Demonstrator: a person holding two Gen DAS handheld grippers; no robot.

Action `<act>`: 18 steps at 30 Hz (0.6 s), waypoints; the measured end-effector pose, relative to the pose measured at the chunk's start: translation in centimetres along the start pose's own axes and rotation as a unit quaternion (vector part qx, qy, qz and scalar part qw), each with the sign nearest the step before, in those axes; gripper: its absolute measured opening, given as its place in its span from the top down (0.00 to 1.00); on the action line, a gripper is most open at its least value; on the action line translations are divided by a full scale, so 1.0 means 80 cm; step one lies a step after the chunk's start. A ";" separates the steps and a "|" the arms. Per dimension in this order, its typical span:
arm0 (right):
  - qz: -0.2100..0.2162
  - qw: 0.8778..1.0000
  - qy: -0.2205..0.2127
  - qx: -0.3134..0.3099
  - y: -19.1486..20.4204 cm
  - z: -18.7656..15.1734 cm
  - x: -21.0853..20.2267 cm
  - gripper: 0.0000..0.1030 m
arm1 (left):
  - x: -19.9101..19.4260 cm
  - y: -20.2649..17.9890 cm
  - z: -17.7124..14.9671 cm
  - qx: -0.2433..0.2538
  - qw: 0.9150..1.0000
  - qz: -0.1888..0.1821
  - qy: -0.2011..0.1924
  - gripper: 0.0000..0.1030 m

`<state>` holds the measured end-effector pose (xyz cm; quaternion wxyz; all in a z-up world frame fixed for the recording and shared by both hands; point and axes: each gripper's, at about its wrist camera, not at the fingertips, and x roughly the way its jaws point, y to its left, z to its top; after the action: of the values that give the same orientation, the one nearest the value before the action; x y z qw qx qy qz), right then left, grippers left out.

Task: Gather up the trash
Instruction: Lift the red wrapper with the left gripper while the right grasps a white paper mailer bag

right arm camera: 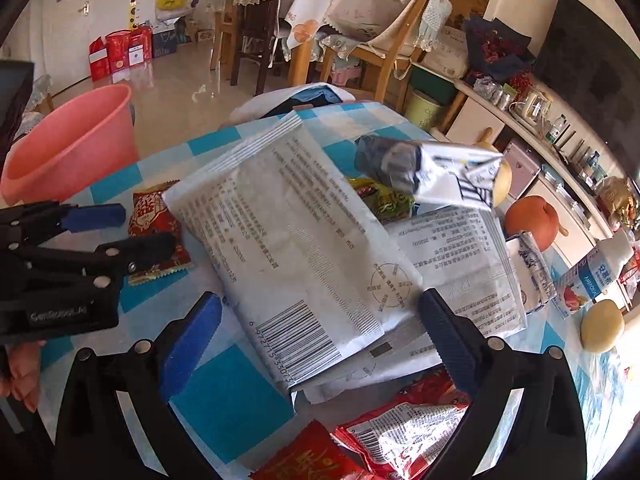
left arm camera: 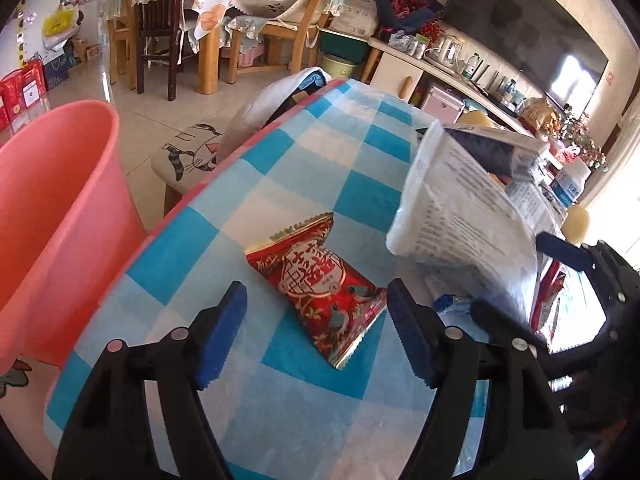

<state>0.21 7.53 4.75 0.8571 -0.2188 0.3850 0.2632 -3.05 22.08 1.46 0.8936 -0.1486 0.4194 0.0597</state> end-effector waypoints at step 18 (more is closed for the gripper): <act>0.049 0.999 0.001 -0.007 0.026 0.011 0.002 0.04 | 0.002 -0.001 0.006 0.033 0.998 0.049 -0.005 0.64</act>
<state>-0.52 9.67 4.79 0.8412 -0.2057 0.3946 0.3072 -2.56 22.15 1.65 0.8961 -0.0977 0.4235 0.0901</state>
